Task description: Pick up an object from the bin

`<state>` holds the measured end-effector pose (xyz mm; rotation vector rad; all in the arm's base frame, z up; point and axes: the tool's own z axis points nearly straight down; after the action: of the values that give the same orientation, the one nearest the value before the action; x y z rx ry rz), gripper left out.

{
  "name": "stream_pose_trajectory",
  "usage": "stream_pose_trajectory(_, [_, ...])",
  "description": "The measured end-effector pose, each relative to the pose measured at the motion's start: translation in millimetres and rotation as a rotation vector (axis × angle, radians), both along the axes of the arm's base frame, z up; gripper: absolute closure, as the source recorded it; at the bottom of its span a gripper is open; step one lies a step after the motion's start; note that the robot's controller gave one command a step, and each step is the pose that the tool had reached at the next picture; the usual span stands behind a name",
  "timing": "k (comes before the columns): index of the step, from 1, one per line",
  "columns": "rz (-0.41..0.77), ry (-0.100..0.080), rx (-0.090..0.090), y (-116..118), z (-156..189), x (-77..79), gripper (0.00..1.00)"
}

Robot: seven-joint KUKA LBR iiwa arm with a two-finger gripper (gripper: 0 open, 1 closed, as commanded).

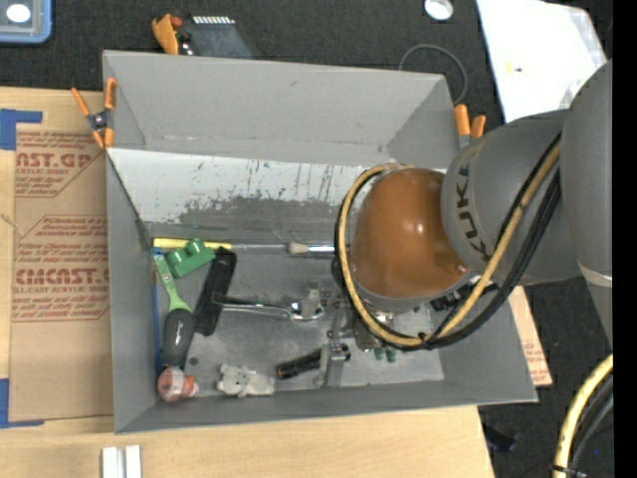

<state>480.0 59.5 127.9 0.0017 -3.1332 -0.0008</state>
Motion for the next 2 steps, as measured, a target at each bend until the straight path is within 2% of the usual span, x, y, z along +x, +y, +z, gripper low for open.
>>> stream_pose_trajectory(1, [-0.001,-0.008,0.001,0,4,2.1,0.00])
stream_pose_trajectory(2, [-0.060,-0.011,0.003,31,-1,59.5,0.00])
